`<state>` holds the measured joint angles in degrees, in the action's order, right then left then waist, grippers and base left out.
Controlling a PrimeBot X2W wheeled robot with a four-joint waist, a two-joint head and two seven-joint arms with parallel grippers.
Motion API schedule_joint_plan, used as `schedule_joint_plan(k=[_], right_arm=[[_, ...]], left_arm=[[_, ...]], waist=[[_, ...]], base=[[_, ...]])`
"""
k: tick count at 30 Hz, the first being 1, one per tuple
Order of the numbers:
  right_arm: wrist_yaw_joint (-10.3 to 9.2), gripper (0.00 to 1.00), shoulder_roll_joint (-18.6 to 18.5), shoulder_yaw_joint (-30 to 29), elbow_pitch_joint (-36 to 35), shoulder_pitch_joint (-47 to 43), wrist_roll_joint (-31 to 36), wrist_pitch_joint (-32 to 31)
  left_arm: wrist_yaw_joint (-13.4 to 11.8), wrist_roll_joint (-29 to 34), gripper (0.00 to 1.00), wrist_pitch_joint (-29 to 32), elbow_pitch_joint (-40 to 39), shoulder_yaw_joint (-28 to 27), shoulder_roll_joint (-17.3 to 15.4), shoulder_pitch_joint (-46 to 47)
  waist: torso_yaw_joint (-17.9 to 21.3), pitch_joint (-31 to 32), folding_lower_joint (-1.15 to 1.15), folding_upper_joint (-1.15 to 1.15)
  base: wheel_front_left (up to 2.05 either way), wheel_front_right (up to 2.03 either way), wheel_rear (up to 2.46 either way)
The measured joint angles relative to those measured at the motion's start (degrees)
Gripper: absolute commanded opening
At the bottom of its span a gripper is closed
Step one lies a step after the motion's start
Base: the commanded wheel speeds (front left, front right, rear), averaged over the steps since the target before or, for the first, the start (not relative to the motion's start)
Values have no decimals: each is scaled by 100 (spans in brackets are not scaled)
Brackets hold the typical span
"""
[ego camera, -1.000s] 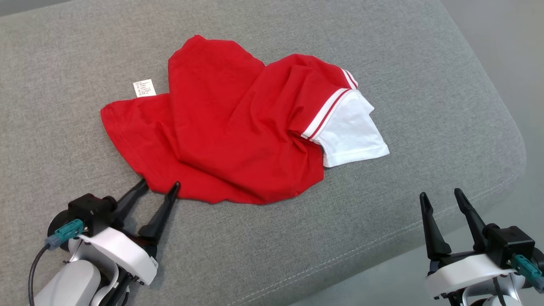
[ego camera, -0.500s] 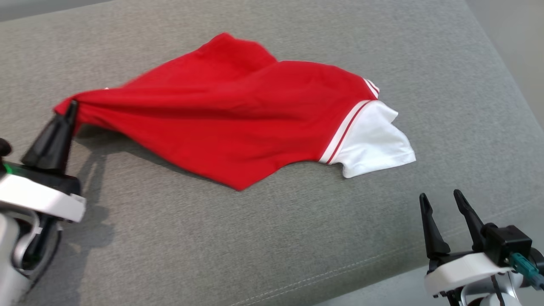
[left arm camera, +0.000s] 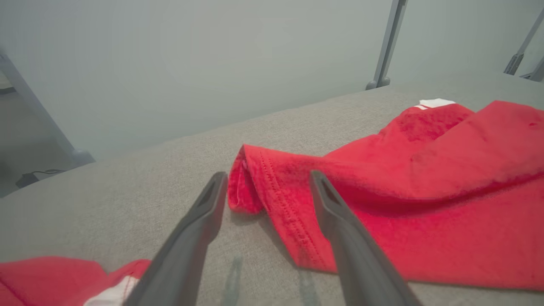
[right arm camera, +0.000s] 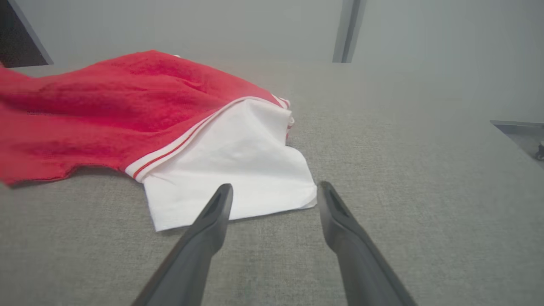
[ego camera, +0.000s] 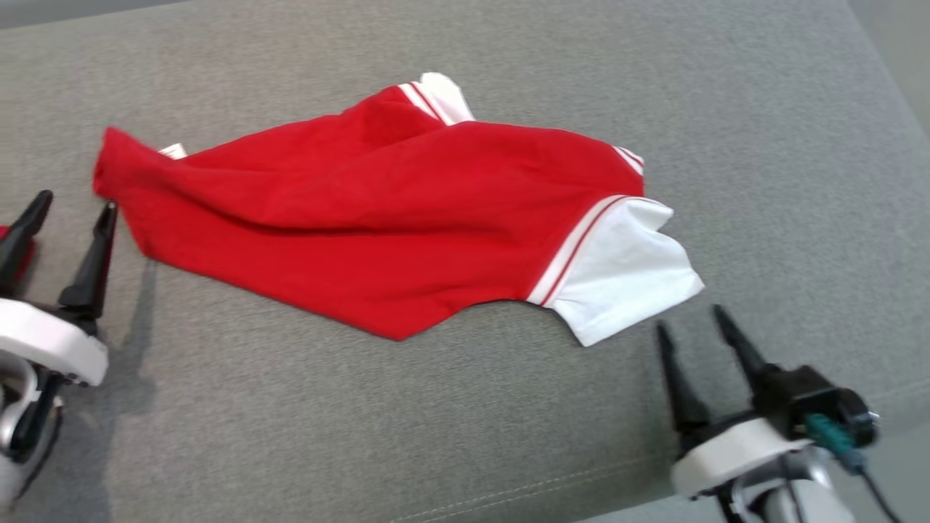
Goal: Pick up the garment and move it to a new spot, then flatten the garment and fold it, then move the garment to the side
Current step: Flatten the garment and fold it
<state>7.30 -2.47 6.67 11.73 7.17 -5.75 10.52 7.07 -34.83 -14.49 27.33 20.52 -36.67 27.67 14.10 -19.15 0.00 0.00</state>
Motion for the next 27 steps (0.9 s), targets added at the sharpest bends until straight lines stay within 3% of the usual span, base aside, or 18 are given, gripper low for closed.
schedule_joint_plan(k=[7,12,21,27], right_arm=[[1,100,-16,1602,-148,489,168,-321],[2,100,-56,2362,177,1137,168,-849],[2,100,-135,2539,1174,2059,234,-1693],[2,100,-135,2158,1577,2278,713,-2284]], left_arm=[[2,45,100,0,-319,-66,639,-263],[11,-19,100,0,-489,49,865,-611],[19,-216,100,0,-648,404,1225,-642],[19,-391,100,0,-647,653,1339,-638]], waist=[[-541,66,0,0],[-1088,120,0,0],[-2204,220,0,0],[-2887,268,0,0]], base=[[0,0,0],[0,0,0],[0,0,0],[0,0,0]])
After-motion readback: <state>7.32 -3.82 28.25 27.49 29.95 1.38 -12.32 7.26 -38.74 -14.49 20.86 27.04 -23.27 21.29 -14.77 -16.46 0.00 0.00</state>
